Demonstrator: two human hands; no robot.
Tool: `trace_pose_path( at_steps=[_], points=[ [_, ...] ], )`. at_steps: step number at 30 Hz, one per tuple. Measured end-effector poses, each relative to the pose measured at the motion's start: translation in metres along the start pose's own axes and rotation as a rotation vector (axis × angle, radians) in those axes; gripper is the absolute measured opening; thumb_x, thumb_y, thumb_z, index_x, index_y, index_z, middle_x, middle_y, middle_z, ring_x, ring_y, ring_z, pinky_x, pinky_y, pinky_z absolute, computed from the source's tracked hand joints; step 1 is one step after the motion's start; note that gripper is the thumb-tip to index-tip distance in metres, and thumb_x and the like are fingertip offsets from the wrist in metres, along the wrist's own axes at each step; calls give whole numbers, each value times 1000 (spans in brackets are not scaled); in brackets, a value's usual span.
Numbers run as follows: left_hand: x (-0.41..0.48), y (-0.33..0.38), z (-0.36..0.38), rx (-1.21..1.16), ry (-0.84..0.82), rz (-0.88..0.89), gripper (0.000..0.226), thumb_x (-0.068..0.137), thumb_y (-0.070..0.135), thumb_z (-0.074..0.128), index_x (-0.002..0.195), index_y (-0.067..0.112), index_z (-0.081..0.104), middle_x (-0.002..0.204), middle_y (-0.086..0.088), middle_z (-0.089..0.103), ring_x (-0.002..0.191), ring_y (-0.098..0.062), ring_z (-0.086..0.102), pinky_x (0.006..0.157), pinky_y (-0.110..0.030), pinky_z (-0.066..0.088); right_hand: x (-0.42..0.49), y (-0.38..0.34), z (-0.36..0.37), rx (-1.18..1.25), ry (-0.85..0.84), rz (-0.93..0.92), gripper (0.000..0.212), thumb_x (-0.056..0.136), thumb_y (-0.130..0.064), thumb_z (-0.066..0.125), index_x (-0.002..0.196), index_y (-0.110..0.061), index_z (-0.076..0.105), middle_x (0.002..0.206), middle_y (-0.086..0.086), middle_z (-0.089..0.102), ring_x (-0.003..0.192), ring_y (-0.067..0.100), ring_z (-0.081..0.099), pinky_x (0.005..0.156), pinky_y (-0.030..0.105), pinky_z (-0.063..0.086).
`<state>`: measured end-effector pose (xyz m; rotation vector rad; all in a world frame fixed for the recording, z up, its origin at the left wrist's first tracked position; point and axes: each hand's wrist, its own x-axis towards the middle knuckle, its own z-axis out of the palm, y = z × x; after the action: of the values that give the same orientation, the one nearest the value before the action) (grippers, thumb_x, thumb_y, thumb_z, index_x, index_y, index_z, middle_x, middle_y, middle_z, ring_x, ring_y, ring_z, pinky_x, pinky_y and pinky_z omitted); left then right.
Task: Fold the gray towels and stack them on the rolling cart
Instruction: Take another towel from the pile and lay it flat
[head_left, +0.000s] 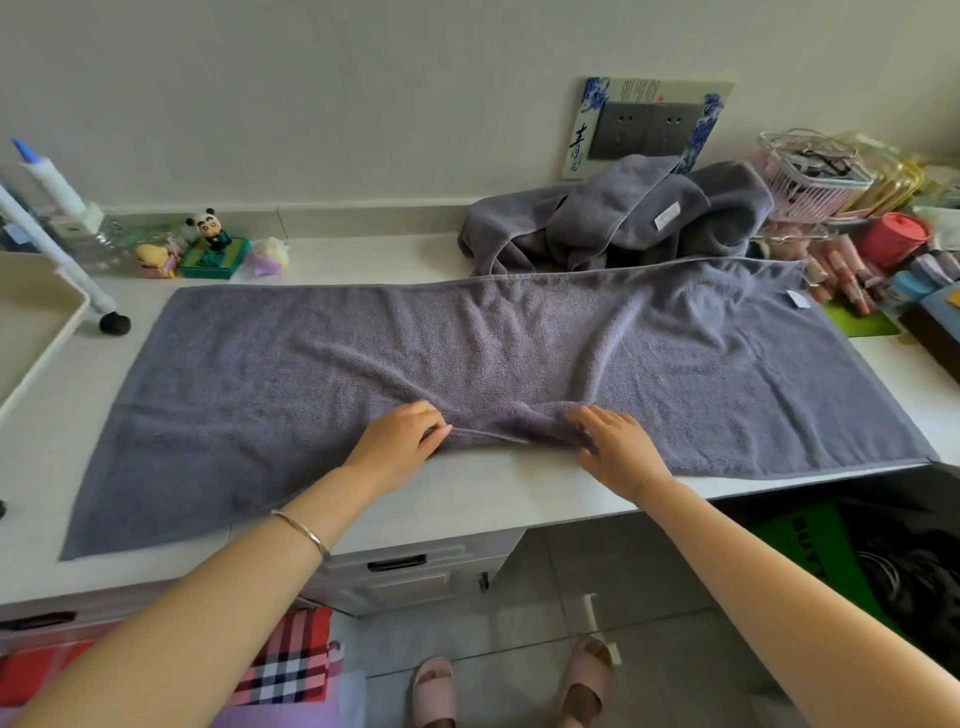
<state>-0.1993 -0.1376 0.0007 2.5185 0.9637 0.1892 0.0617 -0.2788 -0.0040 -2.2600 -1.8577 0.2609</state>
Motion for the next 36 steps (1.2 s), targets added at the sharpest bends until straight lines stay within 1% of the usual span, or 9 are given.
trace_pose_path(
  at_steps=[3, 6, 10, 12, 15, 20, 27, 32, 36],
  points=[
    [-4, 3, -13, -133, -150, -20, 46, 98, 45, 39, 62, 25, 59, 72, 4, 63, 68, -13, 55, 67, -30, 44, -5, 9, -19, 173, -105, 93, 15, 76, -25, 53, 80, -20, 67, 79, -4, 64, 76, 22, 58, 76, 33, 46],
    [-6, 12, -20, -211, -149, -94, 48, 99, 48, 34, 72, 27, 69, 65, 0, 66, 63, -11, 61, 66, -27, 46, -6, 13, -26, 179, -187, 134, 50, 71, -52, 30, 71, -23, 70, 81, -4, 69, 79, 19, 62, 75, 34, 48],
    [11, 21, 3, 12, -124, -84, 43, 102, 41, 27, 141, 30, 41, 148, -1, 40, 135, -22, 35, 110, -37, 25, 8, -10, 3, 136, 41, 88, 39, 97, -40, 38, 121, -21, 62, 126, -1, 58, 121, 20, 48, 104, 34, 30],
    [15, 18, 24, 140, -252, -177, 52, 100, 48, 17, 150, 37, 10, 160, 5, 1, 147, -24, -3, 116, -51, -2, 14, -29, 20, 115, -38, 95, 43, 100, -38, 37, 141, -27, 41, 150, -4, 34, 142, 19, 22, 115, 37, 12],
    [9, 7, 46, 232, -223, -299, 56, 98, 54, 12, 147, 41, -11, 157, 9, -18, 144, -28, -19, 112, -60, -10, 13, -35, 43, 48, -214, 97, 57, 95, -58, 18, 149, -38, 13, 158, -12, 1, 146, 17, -8, 116, 39, -8],
    [9, 6, 50, 227, -149, -386, 57, 97, 54, 10, 147, 39, -13, 158, 6, -18, 144, -31, -19, 111, -60, -10, -1, -5, 41, 59, -78, 65, 75, 83, -72, -5, 148, -39, 11, 156, -15, -2, 145, 11, -8, 116, 34, -12],
    [45, 65, 66, 135, -120, -216, 68, 87, 61, -8, 149, 33, -9, 159, 4, -14, 145, -22, -16, 115, -51, -12, -16, 91, 15, 23, -50, 512, 52, 101, -44, 21, 150, -33, 9, 159, -7, -2, 146, 17, -8, 118, 41, -6],
    [96, 150, 94, 96, -148, -119, 57, 100, 48, 9, 151, 30, -8, 159, 3, -15, 145, -22, -18, 115, -49, -14, -34, 133, 4, -14, -88, 471, 55, 99, -50, 17, 150, -36, -1, 158, -10, -9, 145, 14, -13, 116, 35, -13],
    [133, 207, 118, 115, -175, -66, 78, 78, 59, -17, 150, 29, -8, 159, 2, -12, 145, -23, -16, 116, -48, -13, -39, 168, -13, 64, 32, 373, 60, 93, -54, 12, 148, -32, 22, 158, -7, 12, 146, 15, 2, 117, 32, -7]
  ],
)
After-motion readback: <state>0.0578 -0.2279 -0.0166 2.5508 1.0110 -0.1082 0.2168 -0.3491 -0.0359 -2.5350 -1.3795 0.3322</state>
